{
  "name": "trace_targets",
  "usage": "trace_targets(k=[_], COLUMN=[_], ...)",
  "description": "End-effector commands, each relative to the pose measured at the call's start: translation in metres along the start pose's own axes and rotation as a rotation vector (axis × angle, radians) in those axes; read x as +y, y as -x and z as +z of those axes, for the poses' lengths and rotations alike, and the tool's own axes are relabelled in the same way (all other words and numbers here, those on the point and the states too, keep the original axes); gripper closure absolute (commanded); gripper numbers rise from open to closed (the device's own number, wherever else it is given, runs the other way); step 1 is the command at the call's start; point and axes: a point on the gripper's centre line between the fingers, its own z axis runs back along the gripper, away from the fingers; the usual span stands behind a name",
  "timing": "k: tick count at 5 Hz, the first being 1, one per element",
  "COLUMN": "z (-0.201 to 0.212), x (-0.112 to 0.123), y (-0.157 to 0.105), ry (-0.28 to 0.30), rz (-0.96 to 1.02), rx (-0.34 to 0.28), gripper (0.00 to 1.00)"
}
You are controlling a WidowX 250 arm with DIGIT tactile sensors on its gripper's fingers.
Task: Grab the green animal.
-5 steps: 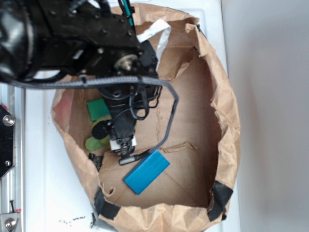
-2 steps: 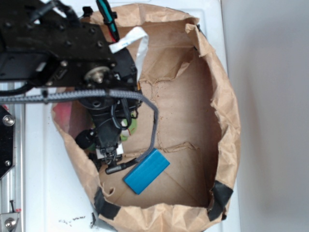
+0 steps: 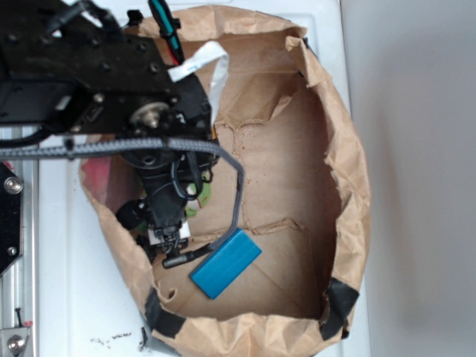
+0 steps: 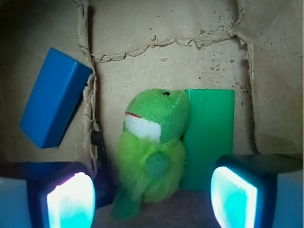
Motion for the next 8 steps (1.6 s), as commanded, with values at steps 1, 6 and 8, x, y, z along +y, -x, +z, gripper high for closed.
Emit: trace_targets(k=[1,6,8], z=[0.009,-0.023,-0.027], x=[-0.004,-0.024,-0.028], y=[-0.006,0.028,0.025], ry=[-0.006,-0.016,-0.036], rz=[-0.038,-0.080,-0.074], rx=[-0.040,-0.035,-0.030], gripper=[0.00,0.00,0.00])
